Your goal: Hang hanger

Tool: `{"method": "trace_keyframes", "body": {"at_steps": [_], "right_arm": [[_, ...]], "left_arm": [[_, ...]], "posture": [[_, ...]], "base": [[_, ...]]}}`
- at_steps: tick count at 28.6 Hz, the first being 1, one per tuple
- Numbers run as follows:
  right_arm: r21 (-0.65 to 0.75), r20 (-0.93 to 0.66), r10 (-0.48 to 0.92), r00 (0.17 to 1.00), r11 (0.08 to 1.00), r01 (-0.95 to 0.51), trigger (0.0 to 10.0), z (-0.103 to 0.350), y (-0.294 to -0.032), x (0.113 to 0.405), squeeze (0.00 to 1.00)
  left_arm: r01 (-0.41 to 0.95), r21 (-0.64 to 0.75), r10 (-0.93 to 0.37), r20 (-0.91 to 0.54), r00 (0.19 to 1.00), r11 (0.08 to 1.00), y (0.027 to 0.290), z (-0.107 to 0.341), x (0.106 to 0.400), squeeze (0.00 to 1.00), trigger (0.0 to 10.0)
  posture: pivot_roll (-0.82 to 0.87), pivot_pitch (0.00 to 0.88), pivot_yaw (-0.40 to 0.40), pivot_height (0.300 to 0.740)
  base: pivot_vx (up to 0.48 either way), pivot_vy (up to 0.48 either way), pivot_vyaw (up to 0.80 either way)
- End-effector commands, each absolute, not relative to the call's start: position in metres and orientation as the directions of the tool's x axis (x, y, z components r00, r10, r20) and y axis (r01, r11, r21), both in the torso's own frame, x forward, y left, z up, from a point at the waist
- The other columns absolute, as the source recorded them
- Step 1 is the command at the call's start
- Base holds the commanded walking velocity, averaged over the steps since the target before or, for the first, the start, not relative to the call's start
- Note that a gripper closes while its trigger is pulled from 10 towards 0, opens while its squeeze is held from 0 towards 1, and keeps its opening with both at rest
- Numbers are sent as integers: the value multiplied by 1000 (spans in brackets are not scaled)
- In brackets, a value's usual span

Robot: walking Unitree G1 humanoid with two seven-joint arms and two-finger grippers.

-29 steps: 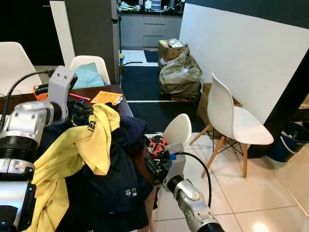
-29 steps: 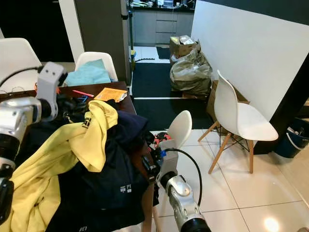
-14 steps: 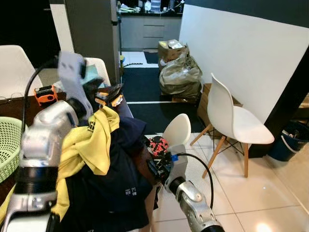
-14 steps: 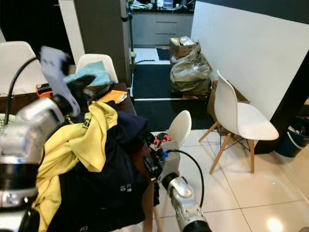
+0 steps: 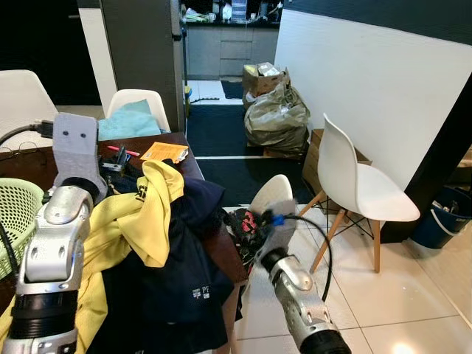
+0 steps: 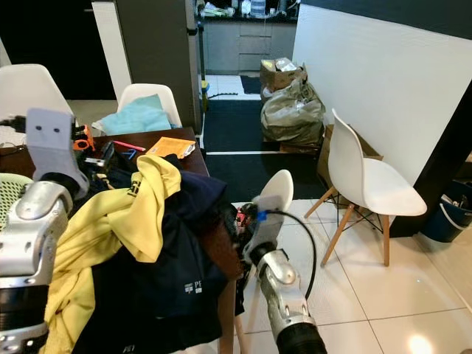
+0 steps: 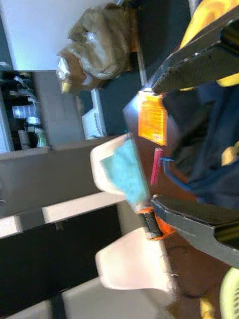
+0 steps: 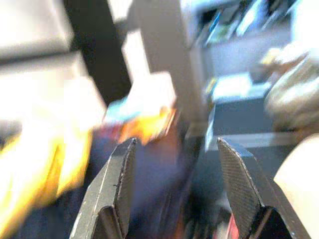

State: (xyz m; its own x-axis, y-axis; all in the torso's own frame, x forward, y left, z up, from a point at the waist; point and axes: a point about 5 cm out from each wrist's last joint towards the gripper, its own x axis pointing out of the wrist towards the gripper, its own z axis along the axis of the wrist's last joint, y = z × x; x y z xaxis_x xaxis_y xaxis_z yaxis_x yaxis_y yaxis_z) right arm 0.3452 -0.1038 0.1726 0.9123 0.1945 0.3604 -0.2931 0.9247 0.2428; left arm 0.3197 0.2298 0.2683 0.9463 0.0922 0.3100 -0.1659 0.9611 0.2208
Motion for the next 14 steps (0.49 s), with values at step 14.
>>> {"method": "trace_keyframes", "body": {"at_steps": [14], "right_arm": [[884,224,-83,971,438,-166,10000,205,-124,374,0]], "left_arm": [[362,208,-415,362,835,909,134,252,296,0,10000]], "posture": [[152,0,-73,740]], "base": [[0,0,0]]}}
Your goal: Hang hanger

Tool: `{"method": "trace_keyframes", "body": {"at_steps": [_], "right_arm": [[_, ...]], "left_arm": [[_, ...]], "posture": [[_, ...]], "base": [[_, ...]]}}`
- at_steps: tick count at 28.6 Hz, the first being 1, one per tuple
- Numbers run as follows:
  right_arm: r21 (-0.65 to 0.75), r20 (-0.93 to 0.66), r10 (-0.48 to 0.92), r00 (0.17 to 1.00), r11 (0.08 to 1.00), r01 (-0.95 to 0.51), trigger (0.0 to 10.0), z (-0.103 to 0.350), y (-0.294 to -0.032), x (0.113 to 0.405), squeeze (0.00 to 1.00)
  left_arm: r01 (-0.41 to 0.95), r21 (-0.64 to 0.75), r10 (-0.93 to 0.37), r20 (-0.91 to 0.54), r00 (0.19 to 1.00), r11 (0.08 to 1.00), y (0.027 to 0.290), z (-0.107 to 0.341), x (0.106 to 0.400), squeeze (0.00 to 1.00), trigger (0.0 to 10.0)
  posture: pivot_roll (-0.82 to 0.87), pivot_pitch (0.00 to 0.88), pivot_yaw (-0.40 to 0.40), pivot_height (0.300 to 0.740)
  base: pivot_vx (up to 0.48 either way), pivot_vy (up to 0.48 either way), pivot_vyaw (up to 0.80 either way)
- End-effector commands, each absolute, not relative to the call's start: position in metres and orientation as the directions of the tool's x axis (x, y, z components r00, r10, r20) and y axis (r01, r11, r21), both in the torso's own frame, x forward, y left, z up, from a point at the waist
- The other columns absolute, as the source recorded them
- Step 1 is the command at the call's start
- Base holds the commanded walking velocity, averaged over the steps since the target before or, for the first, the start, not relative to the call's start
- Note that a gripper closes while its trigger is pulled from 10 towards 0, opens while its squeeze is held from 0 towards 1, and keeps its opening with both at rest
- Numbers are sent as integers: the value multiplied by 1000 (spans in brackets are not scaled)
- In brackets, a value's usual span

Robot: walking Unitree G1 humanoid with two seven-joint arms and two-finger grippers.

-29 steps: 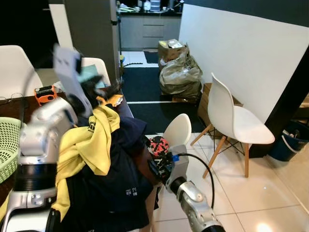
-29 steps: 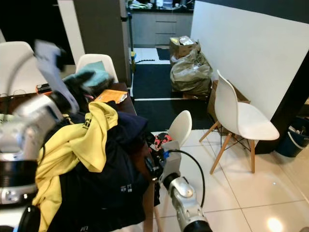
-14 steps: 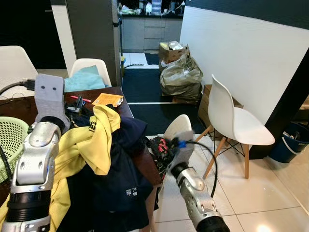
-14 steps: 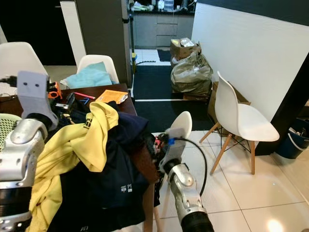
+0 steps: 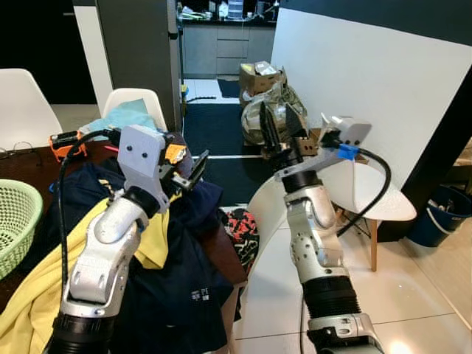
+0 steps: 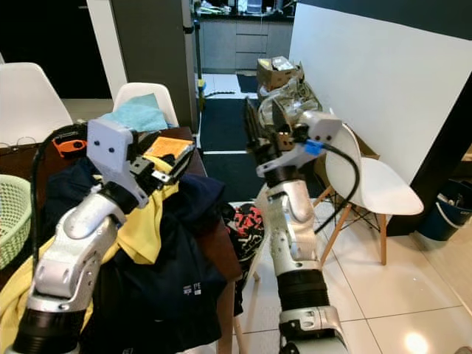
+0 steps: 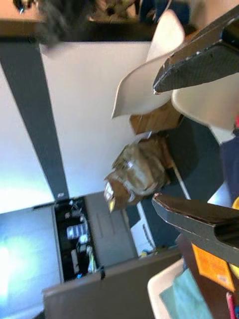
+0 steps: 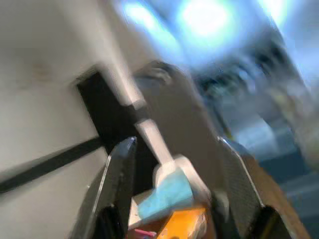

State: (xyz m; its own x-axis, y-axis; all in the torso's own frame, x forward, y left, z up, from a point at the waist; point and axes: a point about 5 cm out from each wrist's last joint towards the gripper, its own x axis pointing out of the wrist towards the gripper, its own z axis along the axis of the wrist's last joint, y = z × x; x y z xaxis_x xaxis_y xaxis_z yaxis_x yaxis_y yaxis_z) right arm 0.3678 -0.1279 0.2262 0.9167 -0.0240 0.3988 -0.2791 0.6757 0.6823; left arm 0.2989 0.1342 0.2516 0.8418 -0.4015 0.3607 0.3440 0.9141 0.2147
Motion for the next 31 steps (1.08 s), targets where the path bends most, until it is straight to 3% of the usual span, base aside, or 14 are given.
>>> {"method": "trace_keyframes", "body": {"at_steps": [1,3,5,15,16,17,18,19,20,22,23,27,30,31], "right_arm": [[959,192,-114,975,232,-162,10000,199,-133,376,0],[979,176,-165,971,128,-156,10000,192,-144,377,0],[982,180,-200,963,99,-163,10000,189,-151,377,0],[994,107,-353,930,58,-92,10000,166,-178,375,0],[956,273,-328,904,-11,-293,10000,181,-177,371,0],[956,273,-328,904,-11,-293,10000,181,-177,371,0],[772,567,-304,766,-127,-622,10000,208,-176,357,0],[772,567,-304,766,-127,-622,10000,208,-176,357,0],[674,661,-298,688,-165,-720,10000,218,-175,350,0],[696,650,-279,707,-156,-701,10000,215,-173,351,0],[822,511,-253,822,-134,-553,10000,199,-171,365,0],[936,314,-239,919,-83,-341,10000,180,-170,378,0],[888,405,-247,881,-123,-443,10000,188,-169,374,0],[768,547,-274,791,-209,-605,10000,201,-172,363,0]], "left_arm": [[370,198,-419,370,829,908,135,252,295,0,10000],[382,195,-428,376,822,903,135,253,294,0,10000],[390,195,-435,379,816,900,135,253,293,0,10000],[385,165,-418,413,809,908,140,256,293,0,10000],[377,169,-413,417,810,911,142,257,293,0,10000],[377,169,-413,417,810,911,142,257,293,0,10000],[371,175,-410,422,808,912,145,259,294,0,10000],[371,175,-410,422,808,912,145,259,294,0,10000],[372,177,-412,423,807,911,146,259,294,0,10000],[371,182,-413,419,808,911,146,259,295,0,10000],[366,183,-409,418,811,912,147,259,296,0,10000],[362,183,-406,419,812,914,148,260,297,0,10000],[364,191,-412,416,811,911,148,259,296,0,10000],[366,191,-413,415,810,911,148,259,296,0,10000]], "posture": [[156,0,-73,740],[158,0,-73,740],[158,0,-73,740],[151,0,-65,740],[150,0,-58,740],[150,0,-58,740],[147,0,-54,740],[147,0,-54,740],[147,0,-54,740],[149,0,-52,740],[150,0,-50,740],[151,0,-47,740],[151,0,-49,740],[154,0,-51,740]], "base": [[0,0,0],[0,0,0],[0,0,0],[0,0,0],[0,0,0],[0,0,0],[0,0,0],[0,0,0],[0,0,0],[0,0,0],[0,0,0],[0,0,0],[0,0,0],[0,0,0]]}}
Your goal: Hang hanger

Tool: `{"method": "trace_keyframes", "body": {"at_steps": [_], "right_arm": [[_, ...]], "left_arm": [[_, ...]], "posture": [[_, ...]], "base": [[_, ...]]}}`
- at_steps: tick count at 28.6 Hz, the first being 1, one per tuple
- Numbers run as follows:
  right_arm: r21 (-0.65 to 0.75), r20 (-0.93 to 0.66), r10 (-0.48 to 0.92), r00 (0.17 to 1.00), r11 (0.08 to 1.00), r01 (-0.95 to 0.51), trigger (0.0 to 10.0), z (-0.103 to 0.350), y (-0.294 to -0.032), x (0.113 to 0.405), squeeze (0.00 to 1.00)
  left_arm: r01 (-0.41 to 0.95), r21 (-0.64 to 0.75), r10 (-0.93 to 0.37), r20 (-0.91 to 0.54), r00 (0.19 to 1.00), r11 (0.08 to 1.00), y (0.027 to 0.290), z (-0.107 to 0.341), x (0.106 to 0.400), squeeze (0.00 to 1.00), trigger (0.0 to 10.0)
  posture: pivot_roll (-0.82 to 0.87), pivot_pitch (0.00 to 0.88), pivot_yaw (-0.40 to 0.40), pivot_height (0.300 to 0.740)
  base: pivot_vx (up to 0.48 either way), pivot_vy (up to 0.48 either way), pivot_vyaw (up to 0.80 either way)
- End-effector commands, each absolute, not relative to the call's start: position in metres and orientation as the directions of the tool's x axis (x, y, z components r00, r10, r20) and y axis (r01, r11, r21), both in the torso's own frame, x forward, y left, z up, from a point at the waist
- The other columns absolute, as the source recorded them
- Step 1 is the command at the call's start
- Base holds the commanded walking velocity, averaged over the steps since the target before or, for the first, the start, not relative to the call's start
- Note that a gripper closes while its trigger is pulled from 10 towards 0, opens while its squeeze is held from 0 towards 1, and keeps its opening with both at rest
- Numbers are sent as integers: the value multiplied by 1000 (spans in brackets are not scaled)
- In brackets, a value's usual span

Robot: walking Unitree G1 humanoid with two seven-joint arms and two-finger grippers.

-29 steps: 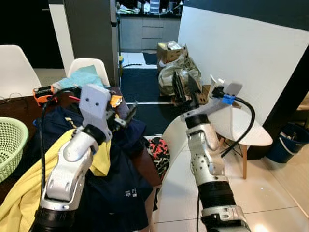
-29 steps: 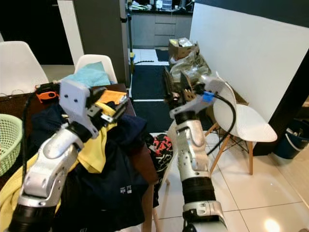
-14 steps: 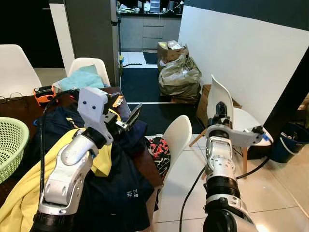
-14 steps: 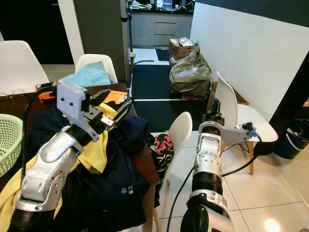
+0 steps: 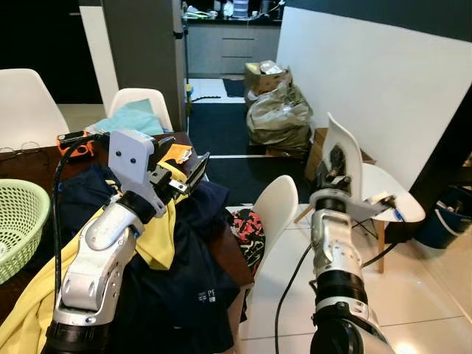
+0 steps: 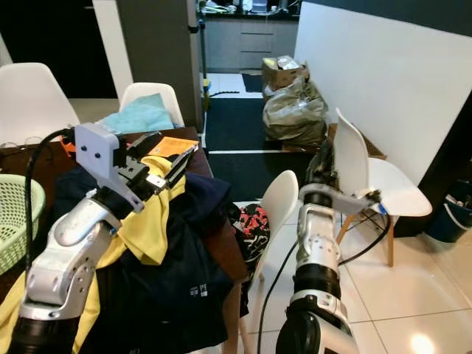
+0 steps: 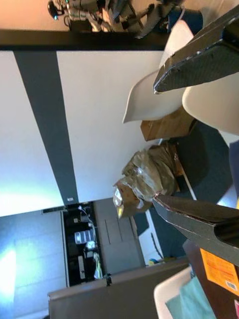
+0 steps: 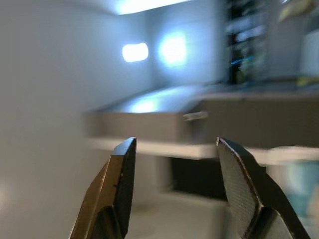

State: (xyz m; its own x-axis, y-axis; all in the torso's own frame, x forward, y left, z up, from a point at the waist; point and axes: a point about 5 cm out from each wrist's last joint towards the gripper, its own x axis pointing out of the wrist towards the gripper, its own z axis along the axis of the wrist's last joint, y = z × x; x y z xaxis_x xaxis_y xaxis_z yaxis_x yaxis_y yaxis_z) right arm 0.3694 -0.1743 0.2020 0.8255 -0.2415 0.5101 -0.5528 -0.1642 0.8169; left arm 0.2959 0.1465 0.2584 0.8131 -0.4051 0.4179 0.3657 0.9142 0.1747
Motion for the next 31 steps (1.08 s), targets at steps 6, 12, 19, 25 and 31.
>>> {"method": "trace_keyframes", "body": {"at_steps": [6,12,19,25,31], "right_arm": [[606,719,-241,652,-242,-758,10000,213,-169,344,0],[925,378,-123,918,5,-380,10000,167,-158,370,0],[887,-11,-208,978,450,105,10000,119,-172,367,0],[772,28,-226,974,624,122,10000,116,-179,356,0],[621,78,-176,981,779,91,10000,123,-154,360,0]], "left_arm": [[373,191,-419,408,811,908,147,256,295,0,10000],[353,177,-395,411,821,919,148,253,294,0,10000],[304,143,-336,395,855,942,152,243,293,0,10000],[215,77,-228,342,911,974,163,227,293,0,10000],[175,124,-199,221,955,977,166,204,298,0,10000]], "posture": [[149,0,-52,740],[149,0,-54,740],[137,0,-50,740],[134,0,-50,740],[127,0,-48,740]], "base": [[0,0,0],[0,0,0],[0,0,0],[0,0,0],[0,0,0]]}}
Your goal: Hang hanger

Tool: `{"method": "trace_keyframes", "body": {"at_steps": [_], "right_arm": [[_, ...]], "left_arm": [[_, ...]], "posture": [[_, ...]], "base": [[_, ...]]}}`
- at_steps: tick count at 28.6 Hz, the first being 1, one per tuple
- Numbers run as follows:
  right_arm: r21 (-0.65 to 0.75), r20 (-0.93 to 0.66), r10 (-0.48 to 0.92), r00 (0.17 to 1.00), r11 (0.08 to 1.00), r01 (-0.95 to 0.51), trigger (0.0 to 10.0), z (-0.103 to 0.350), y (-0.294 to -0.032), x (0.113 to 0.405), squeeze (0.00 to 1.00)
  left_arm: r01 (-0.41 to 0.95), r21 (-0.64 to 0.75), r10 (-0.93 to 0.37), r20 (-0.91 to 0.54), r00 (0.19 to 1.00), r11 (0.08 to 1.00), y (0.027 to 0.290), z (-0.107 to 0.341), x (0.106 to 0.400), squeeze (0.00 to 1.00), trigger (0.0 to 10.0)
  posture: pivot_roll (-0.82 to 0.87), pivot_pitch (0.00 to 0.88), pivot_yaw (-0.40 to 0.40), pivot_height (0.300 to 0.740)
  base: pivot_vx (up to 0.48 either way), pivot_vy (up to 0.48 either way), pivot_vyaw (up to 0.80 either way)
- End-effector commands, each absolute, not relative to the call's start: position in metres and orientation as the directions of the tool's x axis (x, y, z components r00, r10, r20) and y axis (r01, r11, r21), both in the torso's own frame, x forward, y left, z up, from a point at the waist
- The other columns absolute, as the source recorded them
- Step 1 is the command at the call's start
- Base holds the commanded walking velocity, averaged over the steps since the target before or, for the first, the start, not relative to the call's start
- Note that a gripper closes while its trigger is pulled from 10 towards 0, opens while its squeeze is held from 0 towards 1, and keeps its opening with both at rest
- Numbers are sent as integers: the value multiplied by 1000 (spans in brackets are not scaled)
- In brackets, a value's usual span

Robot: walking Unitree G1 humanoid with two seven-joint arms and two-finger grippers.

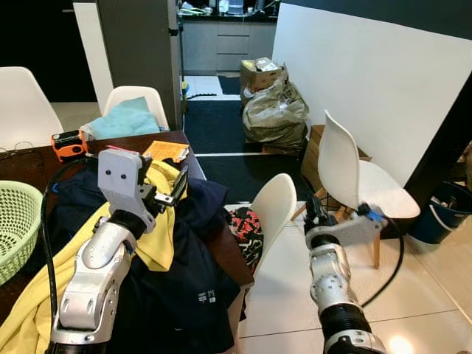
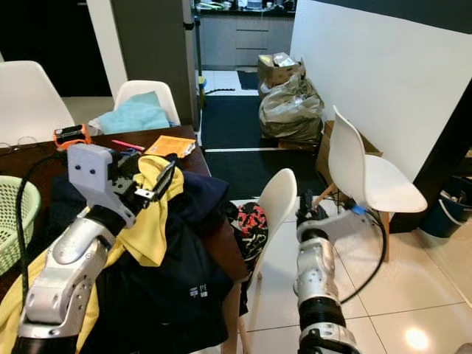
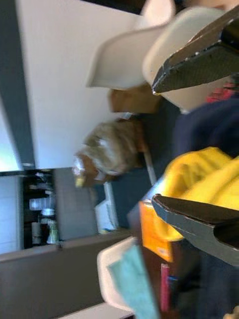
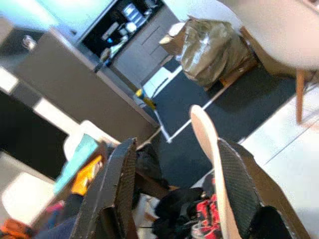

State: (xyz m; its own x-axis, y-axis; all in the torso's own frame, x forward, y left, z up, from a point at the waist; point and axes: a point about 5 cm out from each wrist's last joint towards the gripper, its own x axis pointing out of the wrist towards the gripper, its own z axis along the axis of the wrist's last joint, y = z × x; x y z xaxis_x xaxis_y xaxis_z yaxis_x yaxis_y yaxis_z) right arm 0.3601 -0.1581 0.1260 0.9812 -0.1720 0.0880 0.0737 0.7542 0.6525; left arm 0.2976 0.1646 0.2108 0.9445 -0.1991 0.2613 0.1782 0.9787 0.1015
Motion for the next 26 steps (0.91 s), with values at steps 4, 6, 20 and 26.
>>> {"method": "trace_keyframes", "body": {"at_steps": [4,6,20,26], "right_arm": [[607,72,-195,978,787,112,10000,123,-149,360,0],[604,70,-197,978,788,115,10000,123,-148,360,0],[649,93,-202,975,755,94,10000,132,-149,363,0],[854,121,-161,980,519,-20,10000,144,-139,368,0]], "left_arm": [[185,132,-210,213,954,974,163,202,297,0,10000],[186,139,-212,209,955,973,162,201,298,0,10000],[176,161,-206,190,960,971,163,197,296,0,10000],[174,172,-206,189,960,970,163,198,296,0,10000]], "posture": [[127,0,-48,740],[128,0,-49,740],[140,0,-56,740],[144,0,-60,740]], "base": [[0,0,0],[0,0,0],[0,0,0],[0,0,0]]}}
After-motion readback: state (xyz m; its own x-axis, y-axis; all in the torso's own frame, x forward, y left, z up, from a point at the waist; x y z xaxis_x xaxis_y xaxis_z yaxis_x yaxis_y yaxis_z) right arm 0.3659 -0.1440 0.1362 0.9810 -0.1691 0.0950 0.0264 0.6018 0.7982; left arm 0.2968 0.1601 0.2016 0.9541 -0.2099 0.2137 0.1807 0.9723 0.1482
